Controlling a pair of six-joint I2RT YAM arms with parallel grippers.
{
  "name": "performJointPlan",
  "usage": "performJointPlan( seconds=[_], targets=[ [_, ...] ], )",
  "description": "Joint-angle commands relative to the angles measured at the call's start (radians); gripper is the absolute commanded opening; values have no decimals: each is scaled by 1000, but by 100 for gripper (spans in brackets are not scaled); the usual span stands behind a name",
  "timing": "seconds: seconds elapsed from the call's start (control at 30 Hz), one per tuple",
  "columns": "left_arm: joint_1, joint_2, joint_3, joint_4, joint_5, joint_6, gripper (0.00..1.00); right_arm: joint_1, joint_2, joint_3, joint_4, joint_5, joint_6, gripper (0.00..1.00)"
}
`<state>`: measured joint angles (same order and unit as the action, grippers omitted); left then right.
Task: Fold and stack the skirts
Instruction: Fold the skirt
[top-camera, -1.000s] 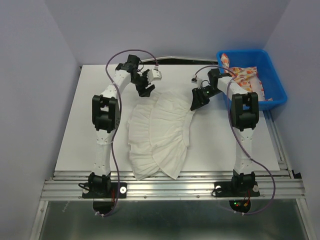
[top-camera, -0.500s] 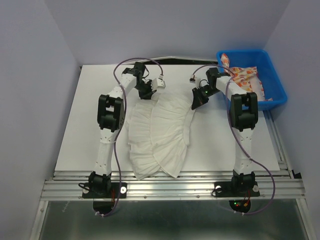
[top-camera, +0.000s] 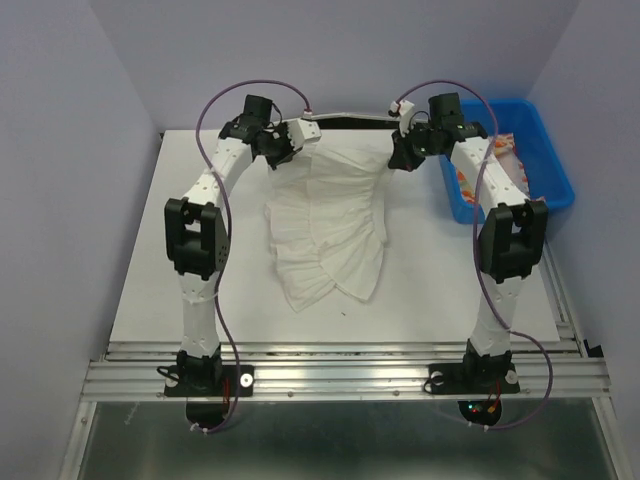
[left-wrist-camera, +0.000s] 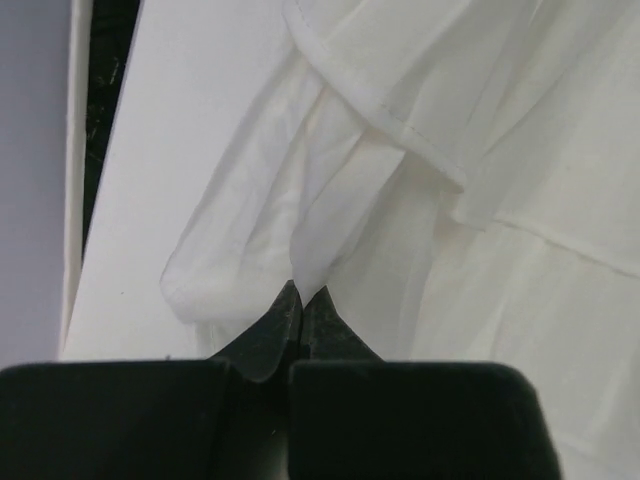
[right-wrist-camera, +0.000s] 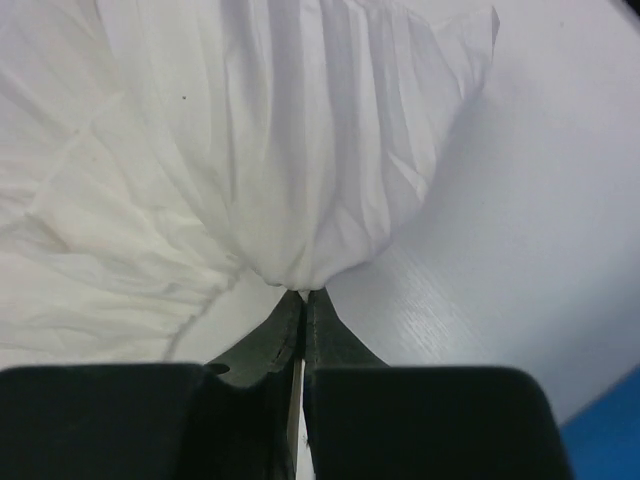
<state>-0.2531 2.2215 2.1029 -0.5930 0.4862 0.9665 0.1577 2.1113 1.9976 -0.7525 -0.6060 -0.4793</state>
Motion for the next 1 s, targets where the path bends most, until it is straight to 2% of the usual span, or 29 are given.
performJointPlan(
  seconds=[0.0, 0.1, 0.13, 0.2, 0.23, 0.27, 0.4, 0.53, 0.63, 0.83, 0.97],
  targets=[
    [14, -258, -183, 54, -37, 15, 0, 66, -180, -124, 51, 12, -143, 1],
    [11, -446, -502, 143, -72, 2, 0, 136, -287, -327, 128, 55, -221, 1],
    [11, -480, -562, 165, -74, -3, 0, 155, -315, -386, 157, 81, -241, 1],
    [5, -551, -697, 244, -78, -6, 0, 190, -385, -572, 272, 165, -303, 1],
    [-1, -618, -837, 286, -90, -8, 0, 215, -402, -630, 315, 198, -312, 1],
    [-18, -653, -915, 391, -110, -20, 0, 226, -419, -742, 423, 228, -329, 1],
    [-101, -749, -1232, 618, -251, -110, 0, 236, -412, -882, 655, 371, -323, 1],
    [-146, -747, -1307, 722, -301, -179, 0, 236, -376, -853, 775, 434, -271, 1],
    [-137, -740, -1282, 705, -296, -233, 0, 236, -366, -791, 756, 414, -232, 1],
    [-54, -770, -1123, 633, -227, -290, 0, 236, -407, -666, 713, 384, -197, 1],
    [-6, -737, -1000, 596, -225, -311, 0, 236, -349, -550, 717, 361, -223, 1]
  ],
)
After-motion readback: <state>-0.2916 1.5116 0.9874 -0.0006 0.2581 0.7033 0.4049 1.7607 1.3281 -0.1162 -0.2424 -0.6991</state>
